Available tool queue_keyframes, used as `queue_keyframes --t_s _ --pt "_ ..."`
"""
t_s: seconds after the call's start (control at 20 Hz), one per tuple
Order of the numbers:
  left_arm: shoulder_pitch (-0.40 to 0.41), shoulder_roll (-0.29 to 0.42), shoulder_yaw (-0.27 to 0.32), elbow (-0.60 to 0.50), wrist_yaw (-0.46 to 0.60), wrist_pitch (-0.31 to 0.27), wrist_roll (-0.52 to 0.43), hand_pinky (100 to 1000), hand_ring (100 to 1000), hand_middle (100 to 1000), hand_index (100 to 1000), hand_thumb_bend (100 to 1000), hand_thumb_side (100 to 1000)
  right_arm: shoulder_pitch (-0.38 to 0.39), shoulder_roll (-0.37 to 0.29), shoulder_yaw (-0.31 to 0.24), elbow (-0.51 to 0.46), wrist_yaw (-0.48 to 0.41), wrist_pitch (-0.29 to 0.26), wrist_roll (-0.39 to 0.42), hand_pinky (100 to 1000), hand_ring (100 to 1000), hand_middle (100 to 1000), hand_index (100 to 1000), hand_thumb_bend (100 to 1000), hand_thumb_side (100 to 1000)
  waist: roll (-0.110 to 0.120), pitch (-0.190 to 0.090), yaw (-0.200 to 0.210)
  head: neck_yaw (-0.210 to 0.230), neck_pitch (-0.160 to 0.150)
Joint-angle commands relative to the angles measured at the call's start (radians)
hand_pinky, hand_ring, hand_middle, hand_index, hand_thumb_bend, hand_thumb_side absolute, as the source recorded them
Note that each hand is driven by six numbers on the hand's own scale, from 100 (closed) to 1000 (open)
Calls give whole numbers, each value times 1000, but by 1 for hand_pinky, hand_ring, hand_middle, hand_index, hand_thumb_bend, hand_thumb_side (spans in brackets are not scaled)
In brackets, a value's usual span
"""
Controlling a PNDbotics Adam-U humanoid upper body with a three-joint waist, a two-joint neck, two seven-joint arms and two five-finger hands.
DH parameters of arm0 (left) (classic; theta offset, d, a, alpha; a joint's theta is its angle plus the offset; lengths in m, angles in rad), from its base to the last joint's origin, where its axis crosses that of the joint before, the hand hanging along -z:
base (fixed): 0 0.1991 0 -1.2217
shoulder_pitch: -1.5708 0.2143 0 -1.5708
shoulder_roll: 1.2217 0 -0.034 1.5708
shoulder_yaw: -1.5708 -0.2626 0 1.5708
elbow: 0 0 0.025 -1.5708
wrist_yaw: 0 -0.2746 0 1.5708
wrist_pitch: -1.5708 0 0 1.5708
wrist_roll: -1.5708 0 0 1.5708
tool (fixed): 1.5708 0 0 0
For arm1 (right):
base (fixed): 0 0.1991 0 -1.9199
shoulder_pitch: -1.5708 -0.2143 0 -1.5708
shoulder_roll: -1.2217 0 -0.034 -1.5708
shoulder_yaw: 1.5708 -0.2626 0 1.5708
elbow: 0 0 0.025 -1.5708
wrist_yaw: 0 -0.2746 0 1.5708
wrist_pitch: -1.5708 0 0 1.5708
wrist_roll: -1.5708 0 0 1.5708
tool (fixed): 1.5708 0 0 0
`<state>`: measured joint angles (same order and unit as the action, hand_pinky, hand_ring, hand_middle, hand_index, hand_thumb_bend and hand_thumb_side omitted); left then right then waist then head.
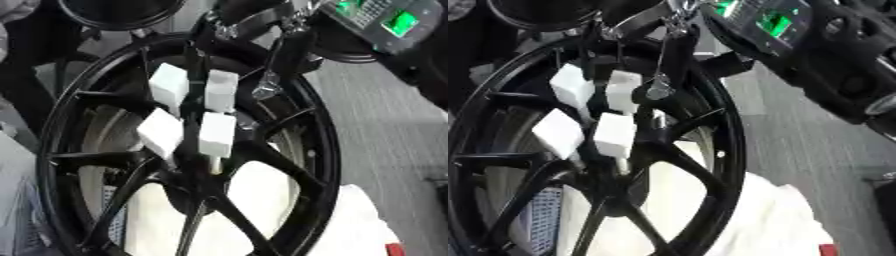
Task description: Pull the pin out of the wheel hub.
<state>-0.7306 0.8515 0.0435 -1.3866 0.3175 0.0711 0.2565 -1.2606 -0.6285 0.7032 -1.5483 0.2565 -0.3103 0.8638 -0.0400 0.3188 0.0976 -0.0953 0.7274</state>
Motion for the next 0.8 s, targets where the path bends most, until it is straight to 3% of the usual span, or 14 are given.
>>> queue_keyframes --t_s 0.05,0.8 --pt "-15 27 15 -18 7 -1 6 821 855 858 934 782 544 -16 -12 -7 10 7 -56 43 921 902 833 850 264 120 5 -15 3 -3 -12" --pt "-17 19 18 -24 16 1 15 821 855 858 933 768 545 -1 -14 13 53 31 -94 43 918 890 814 831 273 100 3 -9 7 0 -22"
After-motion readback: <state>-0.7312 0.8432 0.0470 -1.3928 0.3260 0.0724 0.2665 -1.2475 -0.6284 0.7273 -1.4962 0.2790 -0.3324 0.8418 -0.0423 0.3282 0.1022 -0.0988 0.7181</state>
